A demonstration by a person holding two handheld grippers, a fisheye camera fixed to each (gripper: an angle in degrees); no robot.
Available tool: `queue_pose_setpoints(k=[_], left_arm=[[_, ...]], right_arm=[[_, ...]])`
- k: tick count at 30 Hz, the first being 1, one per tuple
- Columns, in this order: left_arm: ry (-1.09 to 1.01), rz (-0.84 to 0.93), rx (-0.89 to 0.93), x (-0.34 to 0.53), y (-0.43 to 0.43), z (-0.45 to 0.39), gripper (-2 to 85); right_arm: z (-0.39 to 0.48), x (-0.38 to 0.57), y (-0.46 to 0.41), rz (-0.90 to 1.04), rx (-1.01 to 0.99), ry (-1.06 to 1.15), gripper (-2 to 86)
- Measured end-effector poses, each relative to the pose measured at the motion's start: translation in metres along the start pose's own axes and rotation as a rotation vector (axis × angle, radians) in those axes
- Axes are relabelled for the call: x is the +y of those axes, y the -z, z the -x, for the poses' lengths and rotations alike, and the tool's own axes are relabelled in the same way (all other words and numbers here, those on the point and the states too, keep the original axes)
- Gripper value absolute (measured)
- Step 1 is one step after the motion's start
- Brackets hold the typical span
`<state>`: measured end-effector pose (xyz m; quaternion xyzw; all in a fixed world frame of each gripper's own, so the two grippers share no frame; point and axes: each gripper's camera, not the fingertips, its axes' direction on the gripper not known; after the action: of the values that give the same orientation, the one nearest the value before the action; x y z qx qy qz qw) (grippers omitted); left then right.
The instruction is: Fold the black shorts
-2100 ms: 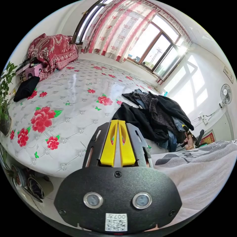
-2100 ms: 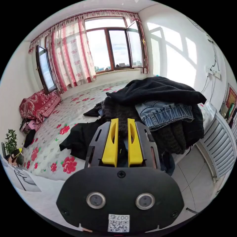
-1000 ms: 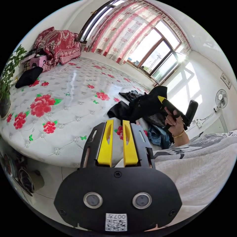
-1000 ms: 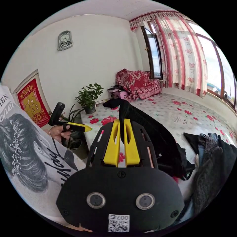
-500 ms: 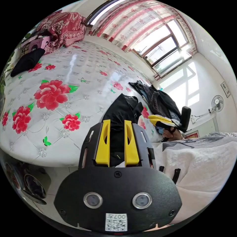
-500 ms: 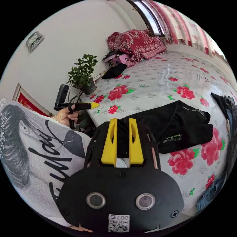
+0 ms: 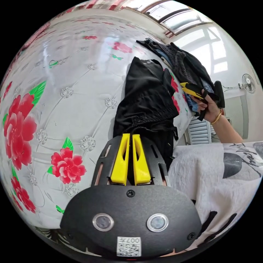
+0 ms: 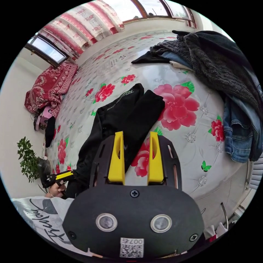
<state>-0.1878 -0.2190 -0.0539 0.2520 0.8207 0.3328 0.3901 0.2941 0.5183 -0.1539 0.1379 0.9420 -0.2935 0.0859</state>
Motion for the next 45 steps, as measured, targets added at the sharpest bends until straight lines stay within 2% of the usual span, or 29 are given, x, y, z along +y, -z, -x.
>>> queue_pose_setpoints(k=[4,7,9,11,12,14,17,21,27,29,30,32,34,36,39,42,45], left_arm=[[0.070,-0.088,0.037,-0.021,0.049,0.029,-0.7],[0.178,-0.236,0.155,-0.022,0.104,0.062,-0.6],[0.305,-0.381,0.188,-0.005,0.143,0.092,-0.4],[0.478,-0.493,0.217,0.020,0.162,0.121,0.0],[0.615,-0.559,0.208,0.040,0.169,0.138,0.4],[0.740,-0.619,0.163,0.067,0.175,0.150,2.9],[0.784,-0.578,0.004,0.088,0.181,0.145,7.5],[0.789,-0.569,-0.133,0.111,0.190,0.123,10.1],[0.725,-0.461,-0.070,0.111,0.154,0.099,14.8],[0.710,-0.409,-0.111,0.101,0.137,0.086,13.6],[0.696,-0.376,-0.164,0.092,0.128,0.078,12.0],[0.681,-0.305,-0.268,0.077,0.120,0.069,10.1],[0.628,-0.264,-0.230,0.059,0.122,0.072,7.2],[0.598,-0.345,-0.124,0.042,0.150,0.083,0.7],[0.497,-0.540,0.042,0.015,0.217,0.091,-0.5],[0.325,-0.735,0.140,-0.006,0.286,0.068,-0.7],[0.167,-0.806,0.184,-0.012,0.325,0.035,-0.8]], right_arm=[[-0.012,-0.042,-0.033,0.044,0.035,-0.061,6.9],[-0.018,-0.064,-0.059,0.116,0.044,-0.136,2.3],[-0.014,-0.065,-0.061,0.095,0.084,-0.143,0.6],[-0.014,-0.058,-0.050,0.051,0.016,-0.148,0.3],[-0.018,-0.050,-0.039,0.021,-0.042,-0.154,0.3],[-0.026,-0.035,-0.022,-0.012,-0.085,-0.157,0.5],[-0.041,-0.011,-0.005,-0.015,-0.060,-0.121,2.1],[-0.056,-0.007,-0.008,0.016,-0.063,-0.068,6.8],[-0.045,-0.042,-0.049,0.044,0.005,0.004,8.3],[-0.039,-0.045,-0.067,0.082,0.020,-0.002,6.6],[-0.031,-0.044,-0.068,0.052,0.095,-0.005,4.5],[-0.019,-0.045,-0.069,0.068,0.092,0.035,2.3],[-0.008,-0.053,-0.064,0.088,0.102,0.084,1.2],[-0.003,-0.074,-0.026,0.004,0.016,0.132,0.4],[-0.008,-0.106,0.055,-0.167,-0.190,0.139,0.1],[-0.005,-0.115,0.148,-0.389,-0.289,0.216,0.0],[-0.008,-0.091,0.217,-0.568,-0.328,0.287,-0.1]])
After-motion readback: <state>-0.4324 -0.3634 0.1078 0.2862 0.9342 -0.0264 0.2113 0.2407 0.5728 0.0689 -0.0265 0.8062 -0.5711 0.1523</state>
